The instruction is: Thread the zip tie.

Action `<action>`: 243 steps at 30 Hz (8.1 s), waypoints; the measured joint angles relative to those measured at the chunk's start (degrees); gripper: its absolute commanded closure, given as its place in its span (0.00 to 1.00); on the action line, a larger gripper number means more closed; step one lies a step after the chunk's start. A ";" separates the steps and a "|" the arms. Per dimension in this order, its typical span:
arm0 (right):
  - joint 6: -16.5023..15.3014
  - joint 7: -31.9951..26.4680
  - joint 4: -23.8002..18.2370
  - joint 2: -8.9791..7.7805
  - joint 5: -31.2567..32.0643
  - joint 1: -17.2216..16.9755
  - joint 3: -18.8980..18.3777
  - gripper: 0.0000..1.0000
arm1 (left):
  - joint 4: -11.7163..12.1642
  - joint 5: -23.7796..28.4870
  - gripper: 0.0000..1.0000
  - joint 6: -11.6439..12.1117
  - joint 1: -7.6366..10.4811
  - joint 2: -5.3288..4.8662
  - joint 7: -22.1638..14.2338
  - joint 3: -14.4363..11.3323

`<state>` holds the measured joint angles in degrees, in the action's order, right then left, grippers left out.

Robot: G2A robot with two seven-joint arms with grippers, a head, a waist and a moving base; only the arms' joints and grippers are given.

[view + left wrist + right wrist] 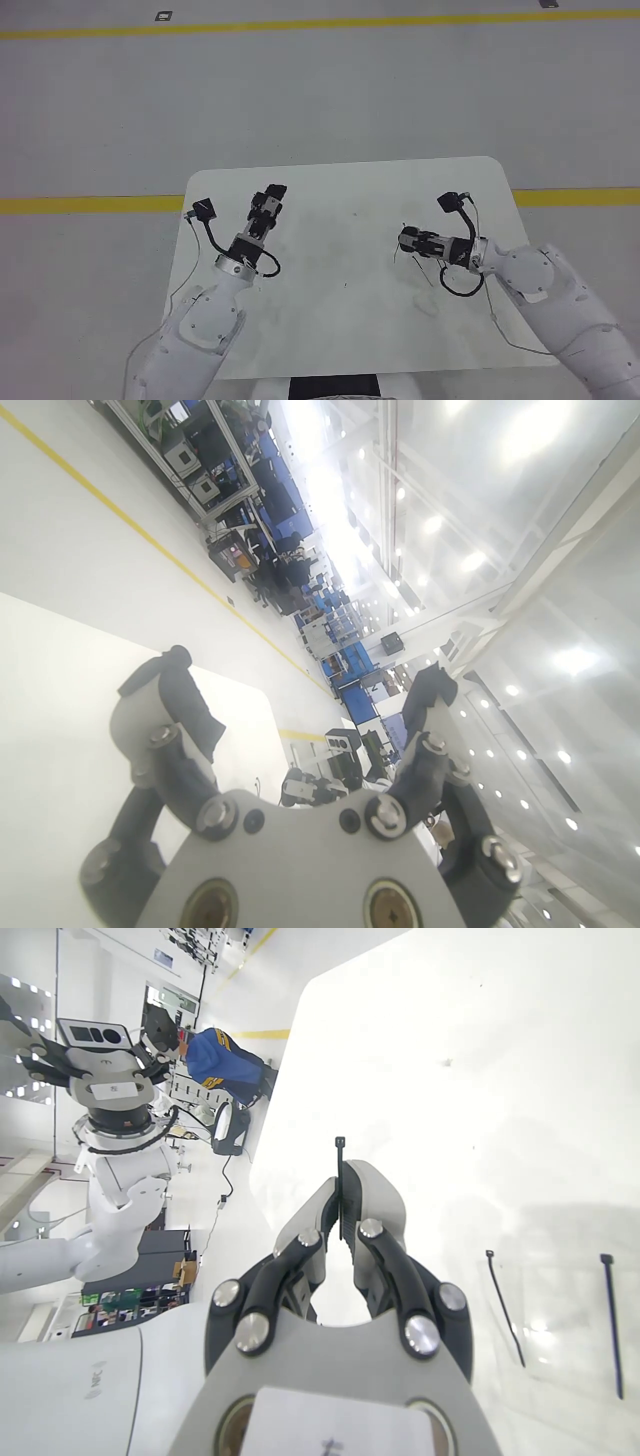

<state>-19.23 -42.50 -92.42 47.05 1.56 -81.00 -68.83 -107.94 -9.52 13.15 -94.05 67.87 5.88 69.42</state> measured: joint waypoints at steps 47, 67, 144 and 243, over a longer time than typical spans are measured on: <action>5.28 5.06 6.43 3.99 -20.23 4.61 3.55 1.00 | 9.91 -44.15 0.00 6.33 12.54 -0.02 0.25 -20.85; 1.96 1.00 11.61 5.81 -29.57 5.80 5.33 1.00 | 16.46 -75.91 0.00 1.12 16.24 0.19 11.24 -27.02; 1.48 2.37 8.38 9.09 -23.17 2.66 3.98 1.00 | 22.97 -75.75 0.98 -14.62 18.37 3.68 9.76 -28.58; -0.25 -33.82 4.93 9.24 -19.74 2.38 -7.82 0.00 | 11.05 -3.99 1.00 6.33 14.57 -8.19 -20.84 -23.97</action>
<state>-19.48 -76.32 -87.49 56.29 -18.18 -78.63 -76.64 -96.89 -13.51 19.48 -79.49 59.68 -14.95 45.46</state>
